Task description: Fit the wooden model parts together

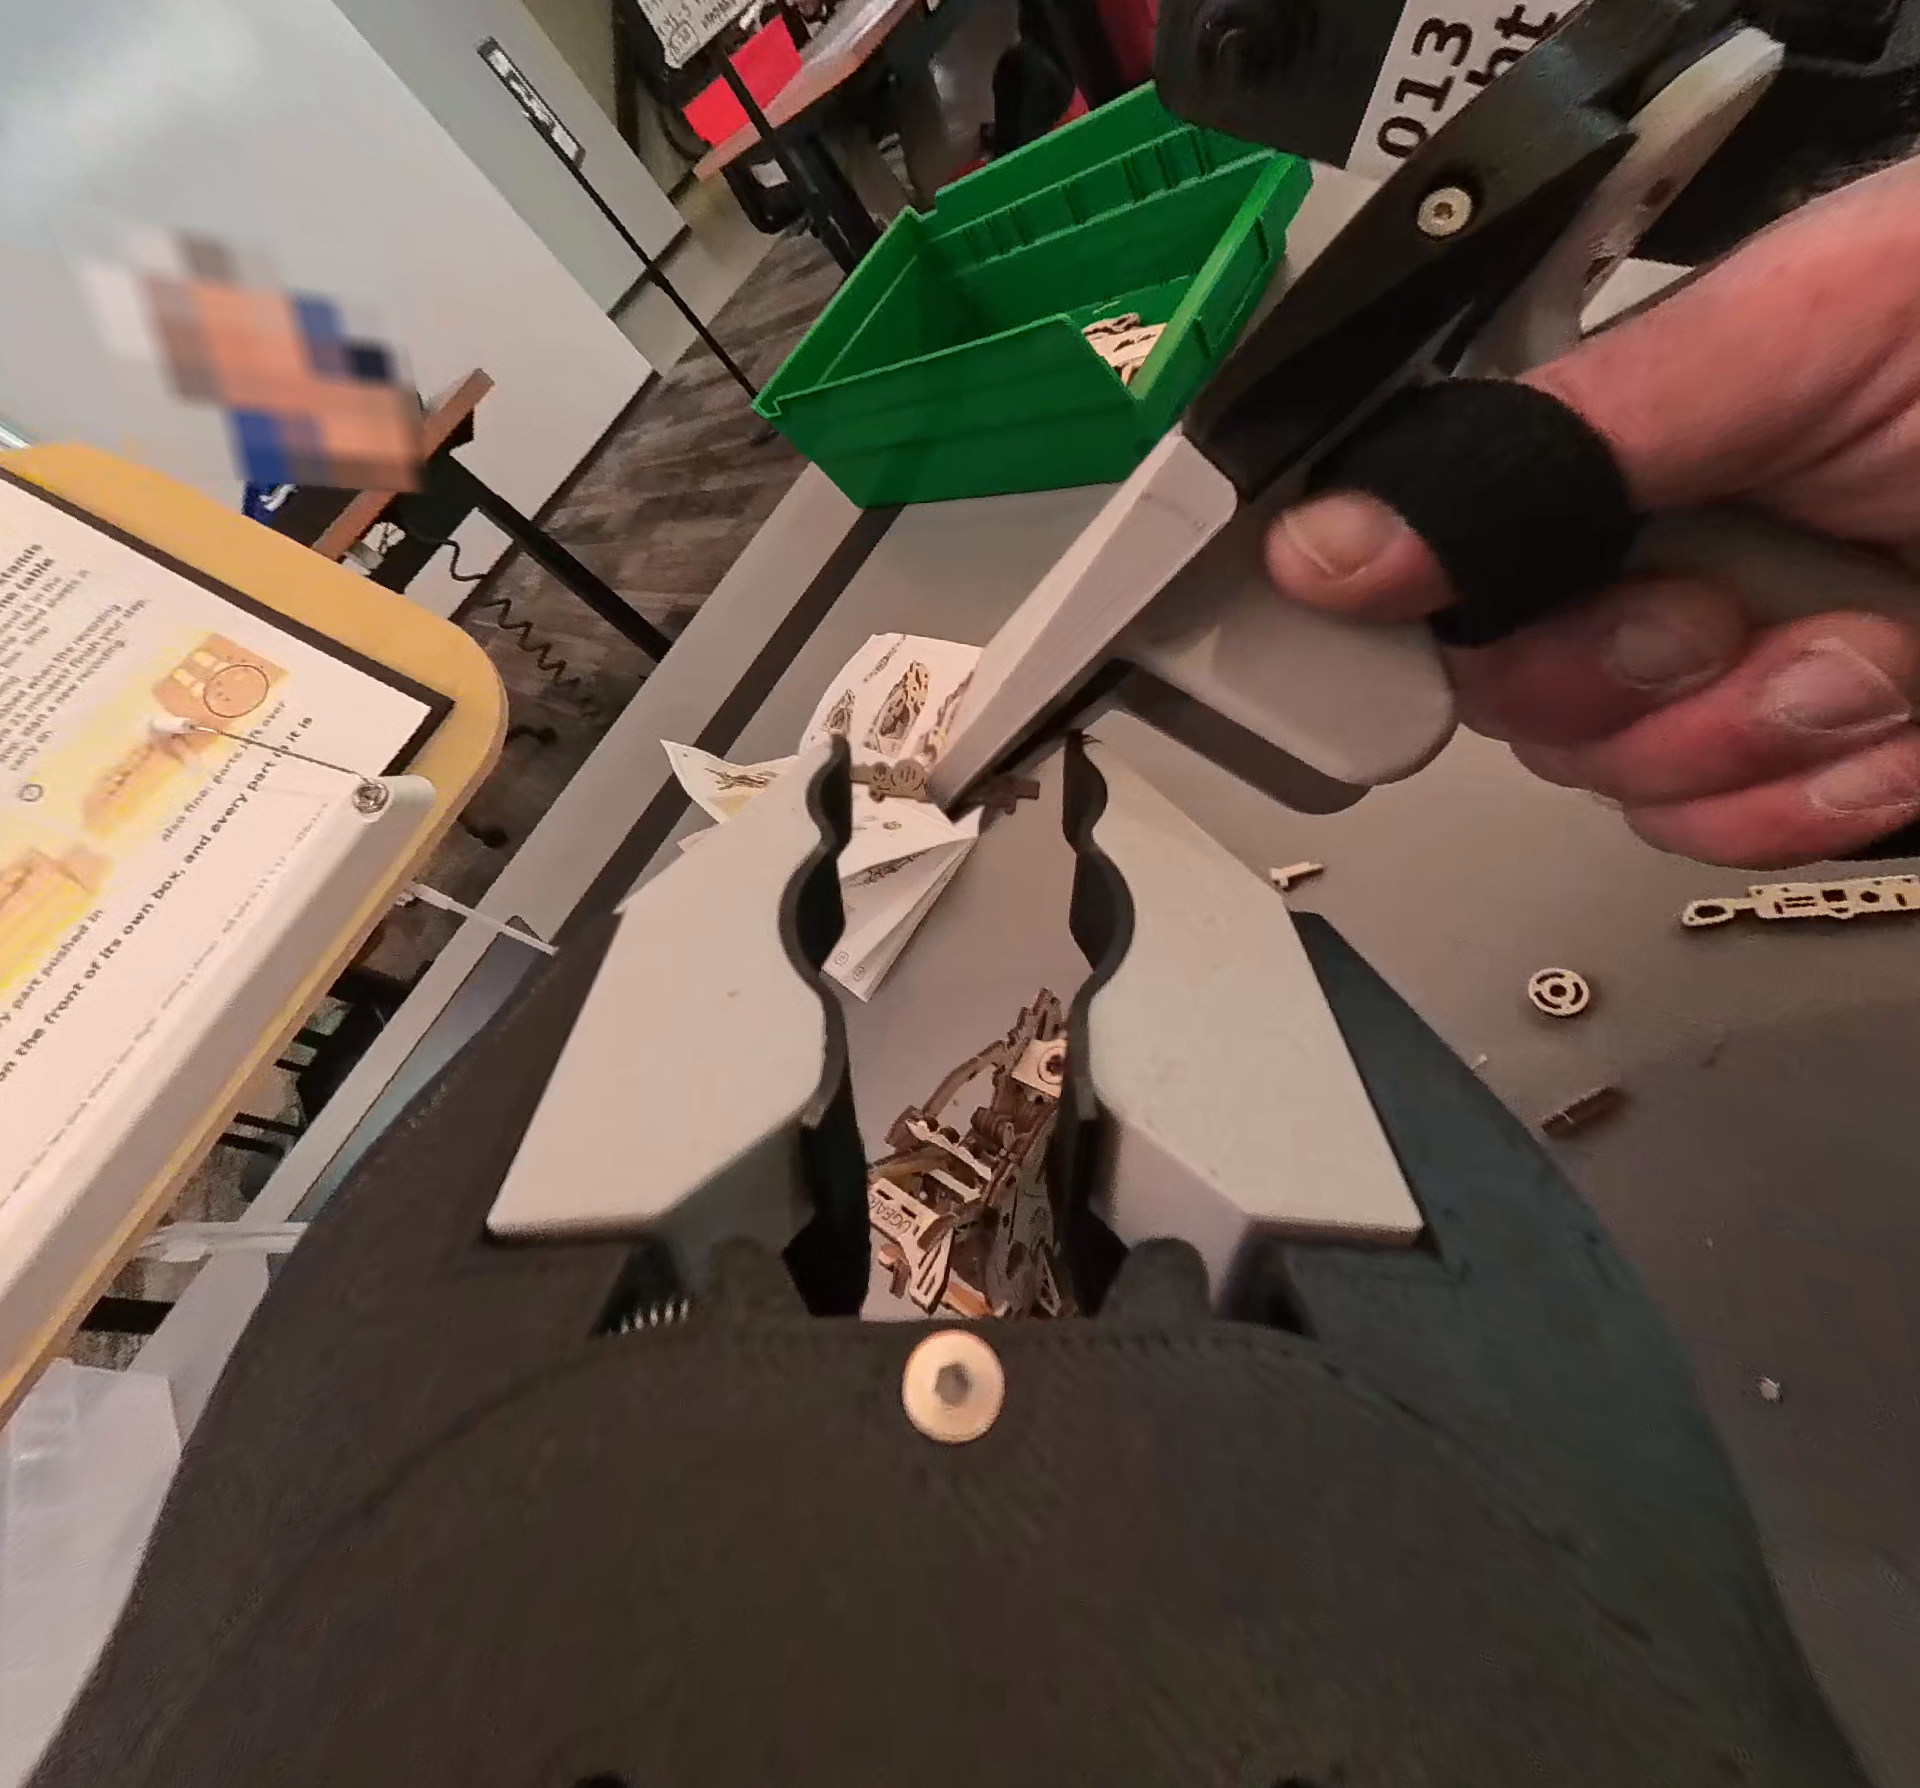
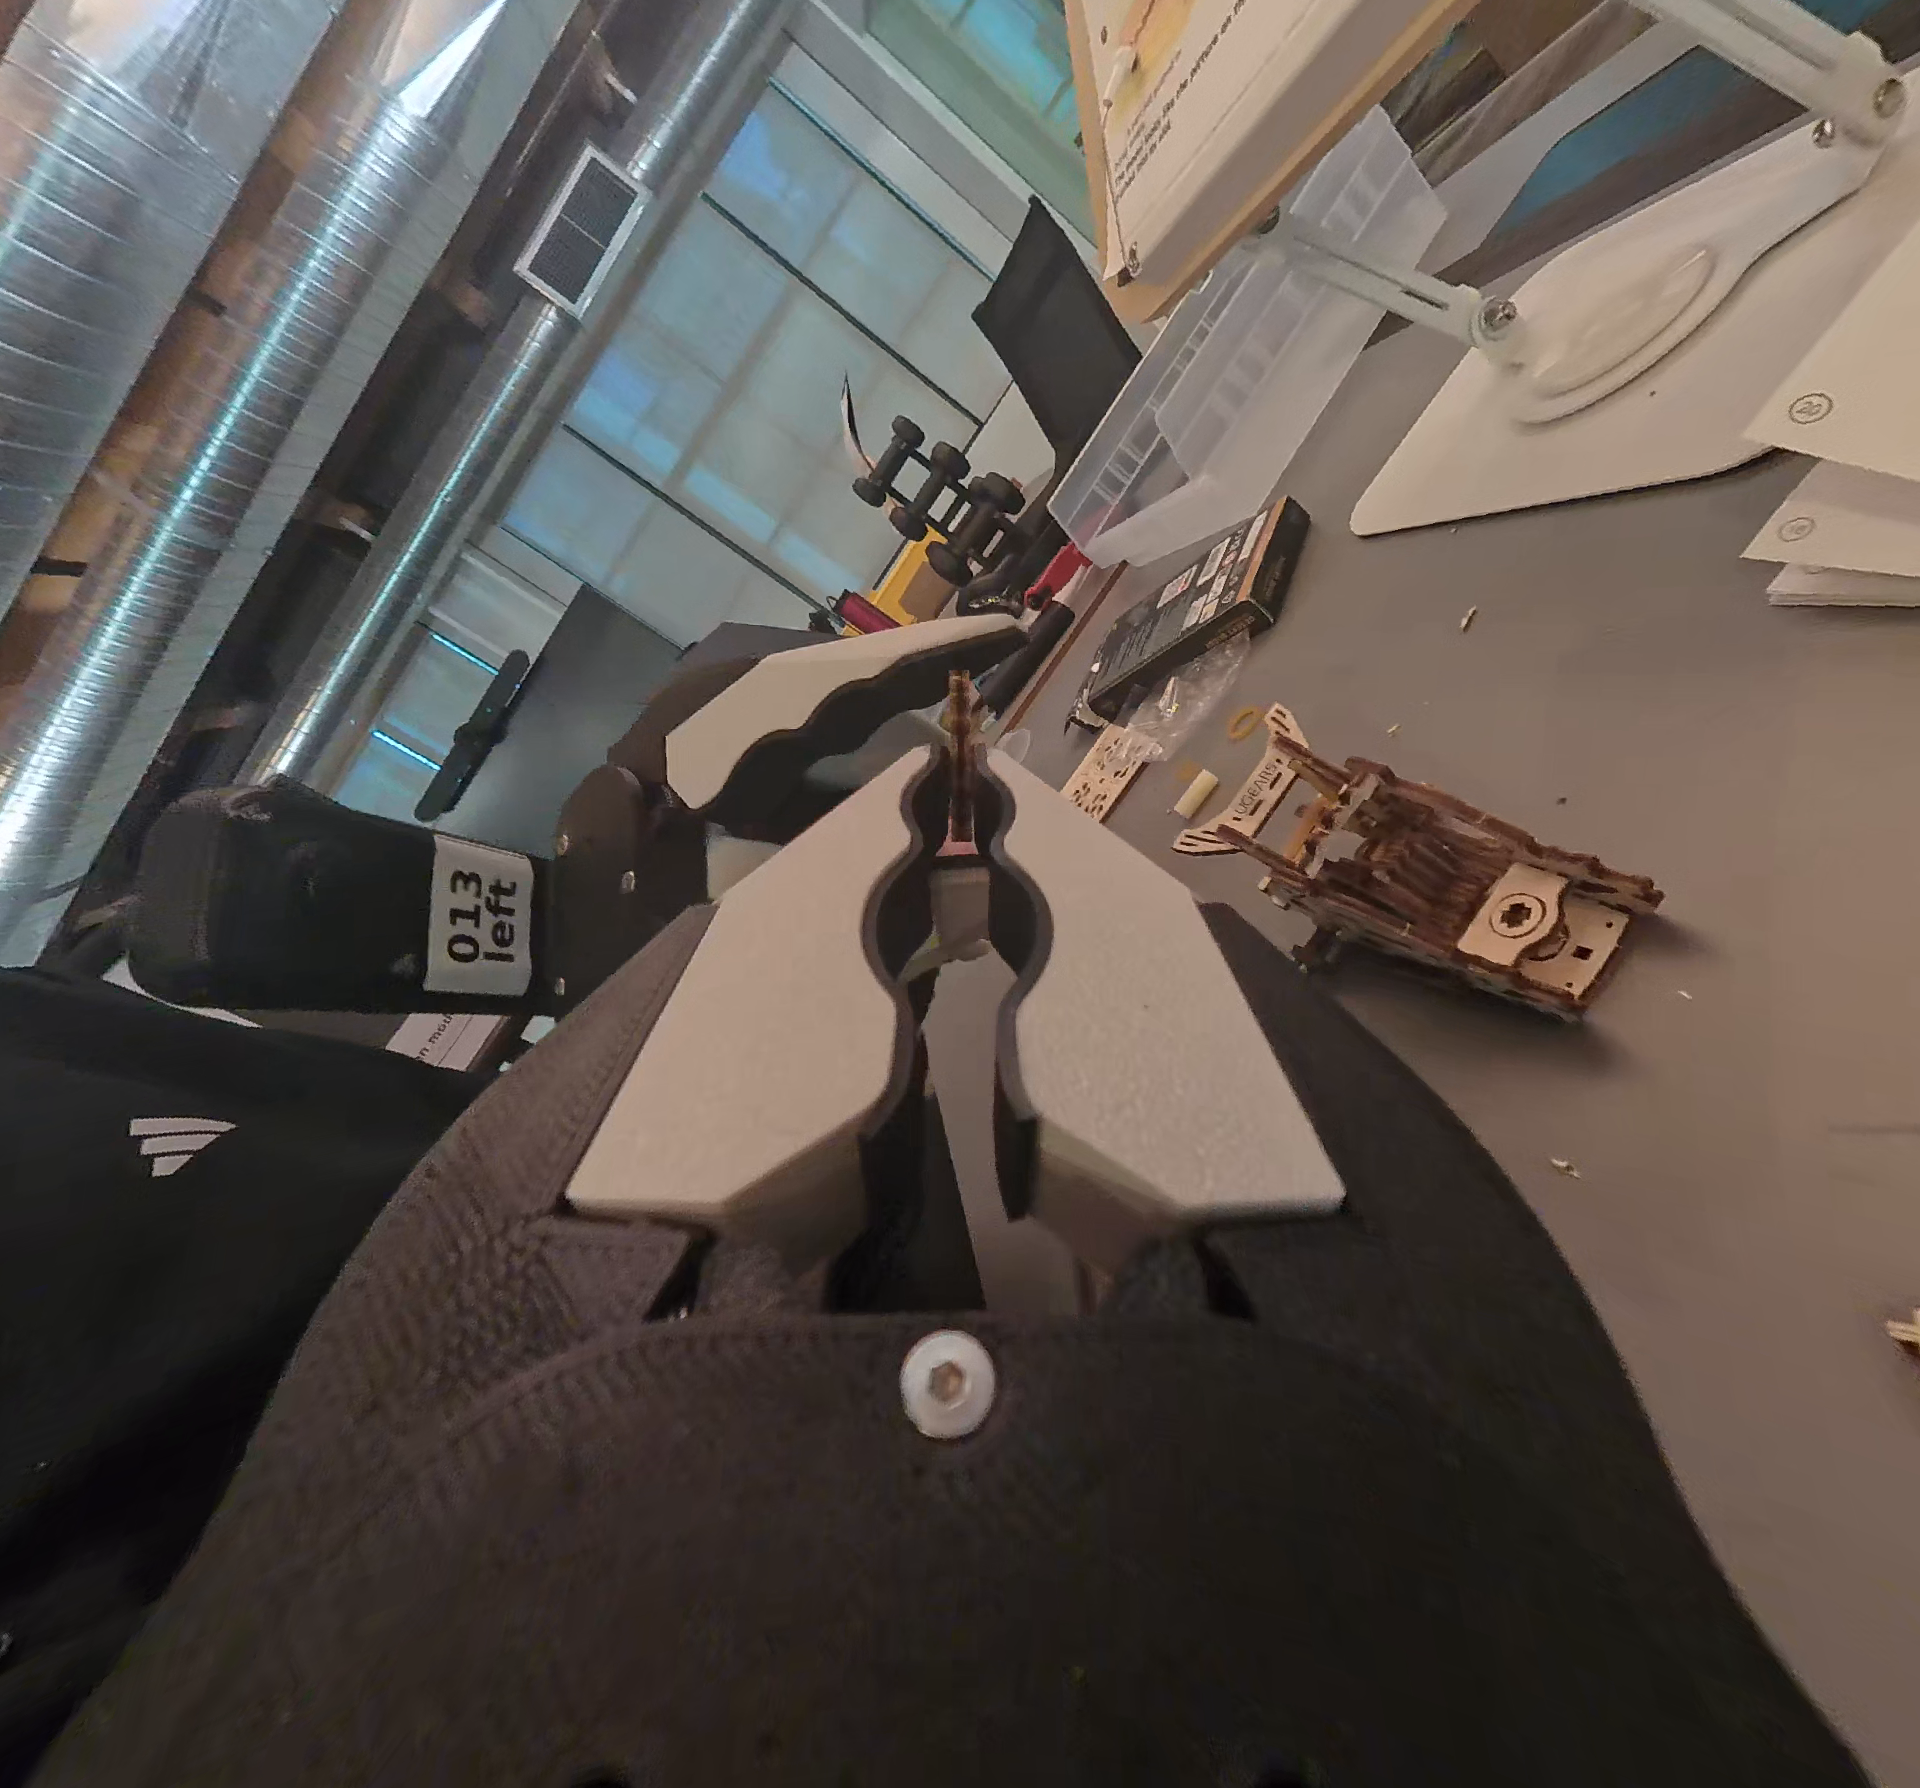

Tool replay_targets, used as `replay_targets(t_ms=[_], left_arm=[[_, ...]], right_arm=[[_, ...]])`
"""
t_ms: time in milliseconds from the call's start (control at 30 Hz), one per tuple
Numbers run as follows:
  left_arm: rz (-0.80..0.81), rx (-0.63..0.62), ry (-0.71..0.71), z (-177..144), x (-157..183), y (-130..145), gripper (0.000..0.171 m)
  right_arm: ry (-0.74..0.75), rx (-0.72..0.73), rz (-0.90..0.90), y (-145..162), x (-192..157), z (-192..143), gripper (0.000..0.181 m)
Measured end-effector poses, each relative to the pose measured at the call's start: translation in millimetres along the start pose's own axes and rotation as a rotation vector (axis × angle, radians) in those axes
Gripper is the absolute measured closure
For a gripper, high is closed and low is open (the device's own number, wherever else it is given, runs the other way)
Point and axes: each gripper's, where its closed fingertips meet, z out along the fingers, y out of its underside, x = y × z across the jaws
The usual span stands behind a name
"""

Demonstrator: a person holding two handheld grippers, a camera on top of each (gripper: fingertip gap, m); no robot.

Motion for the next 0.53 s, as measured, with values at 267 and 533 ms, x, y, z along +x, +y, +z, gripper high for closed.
replay_targets(t_ms=[267,533], left_arm=[[-0.071,0.168,0.036,-12,-7,-22,0.140],[-0.119,0.416,0.127,-35,-10,-58,0.140]], right_arm=[[-0.145,0.006,0.051,-11,-24,-2,0.177],[-0.422,-0.016,0.265,-15,-51,-8,0.173]])
